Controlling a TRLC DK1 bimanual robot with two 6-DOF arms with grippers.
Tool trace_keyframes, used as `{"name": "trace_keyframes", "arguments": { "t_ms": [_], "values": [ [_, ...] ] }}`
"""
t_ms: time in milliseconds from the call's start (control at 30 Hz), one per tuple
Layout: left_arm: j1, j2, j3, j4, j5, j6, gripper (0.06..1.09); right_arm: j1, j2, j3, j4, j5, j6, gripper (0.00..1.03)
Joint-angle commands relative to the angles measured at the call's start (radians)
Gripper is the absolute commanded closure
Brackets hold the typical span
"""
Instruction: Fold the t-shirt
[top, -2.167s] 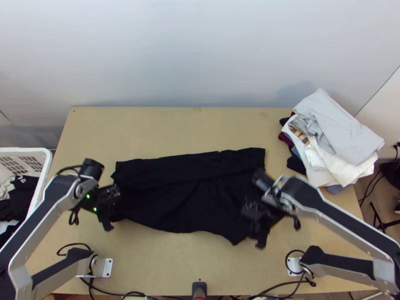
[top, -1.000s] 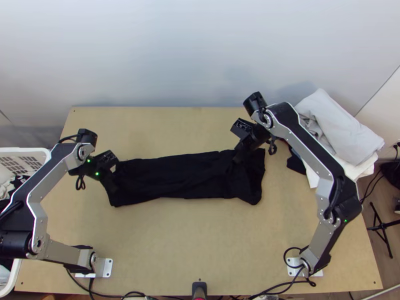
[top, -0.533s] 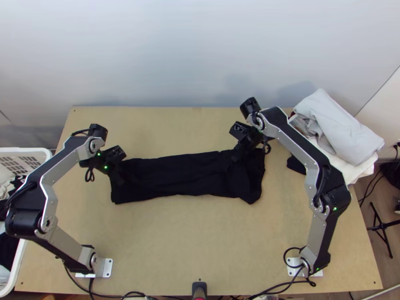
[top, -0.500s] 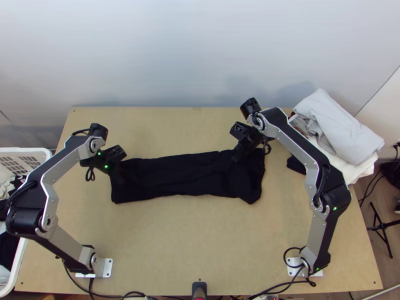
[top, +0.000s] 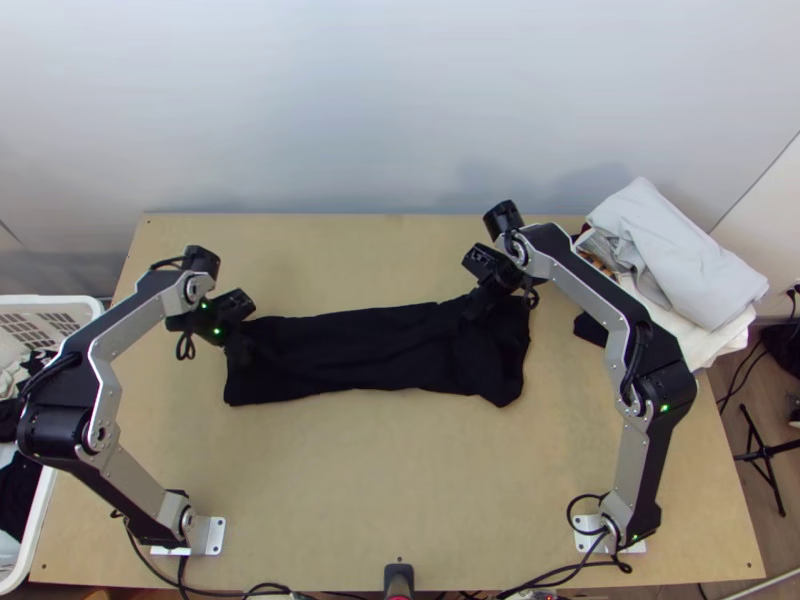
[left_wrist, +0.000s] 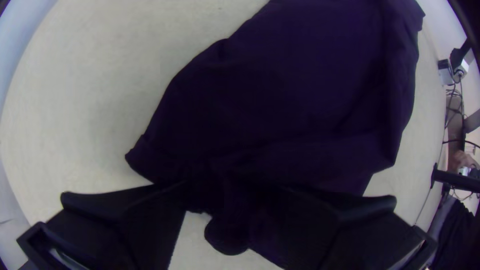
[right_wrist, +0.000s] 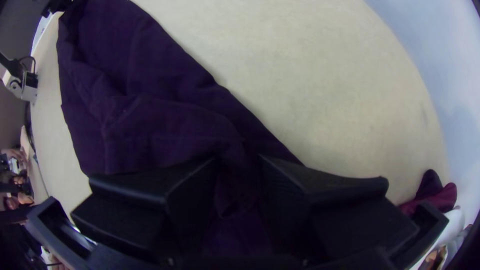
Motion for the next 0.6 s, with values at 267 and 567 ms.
{"name": "trace_keyframes", "arguments": {
  "t_ms": [267,567],
  "values": [
    [0.086,-0.084,0.12,-0.032,-0.041,-0.036,0.1,-0.007,-0.056,-0.02,0.001,0.063,0.009,0.28],
    [0.126,-0.139,0.132,-0.107,-0.011,-0.027,0.1,-0.005,-0.133,-0.01,-0.03,0.087,0.006,0.14]
  ]
}}
